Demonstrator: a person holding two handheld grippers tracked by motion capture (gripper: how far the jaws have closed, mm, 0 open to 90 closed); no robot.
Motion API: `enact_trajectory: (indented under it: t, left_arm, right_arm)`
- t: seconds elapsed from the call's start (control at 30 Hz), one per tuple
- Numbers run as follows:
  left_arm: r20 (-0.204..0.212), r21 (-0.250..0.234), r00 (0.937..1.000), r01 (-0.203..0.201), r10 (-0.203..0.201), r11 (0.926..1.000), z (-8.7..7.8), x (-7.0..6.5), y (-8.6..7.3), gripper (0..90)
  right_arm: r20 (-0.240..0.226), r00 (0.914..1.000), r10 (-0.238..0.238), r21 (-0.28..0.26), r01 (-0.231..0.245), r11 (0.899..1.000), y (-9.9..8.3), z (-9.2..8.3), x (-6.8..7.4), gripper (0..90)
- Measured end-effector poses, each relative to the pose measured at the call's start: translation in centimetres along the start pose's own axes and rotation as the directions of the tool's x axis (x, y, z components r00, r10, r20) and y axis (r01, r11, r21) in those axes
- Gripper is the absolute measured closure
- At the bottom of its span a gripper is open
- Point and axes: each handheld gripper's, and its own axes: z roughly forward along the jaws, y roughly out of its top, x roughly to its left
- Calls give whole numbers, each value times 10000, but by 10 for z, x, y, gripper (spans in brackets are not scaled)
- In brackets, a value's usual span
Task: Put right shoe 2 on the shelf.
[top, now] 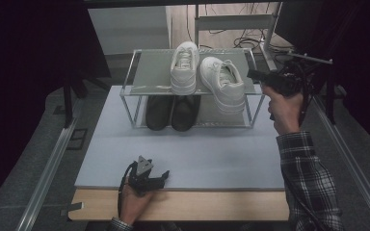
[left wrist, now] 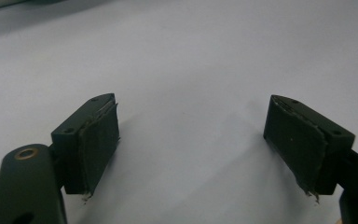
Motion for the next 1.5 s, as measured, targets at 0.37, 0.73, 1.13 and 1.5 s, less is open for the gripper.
enact_trajectory:
  t: [0.37,0.73,1.13,1.5]
  left_arm:
    - [6,2,10000,-26,26,10000,0,0,0,177]
    - [-1,-14,10000,-23,23,10000,0,0,0,177]
    - [-6,-17,10000,-25,25,10000,0,0,0,177]
    - [-15,-22,10000,-21,21,10000,0,0,0,177]
  right_arm:
    - [-43,9982,-590,368,591,9976,-29,-12,-3,889]
    - [-74,9956,-939,518,942,9942,-50,-23,-4,892]
    - [-512,9901,-1305,804,1344,9877,-76,-34,0,896]
    - [-715,9870,-1441,1271,1523,9801,-91,-24,5,896]
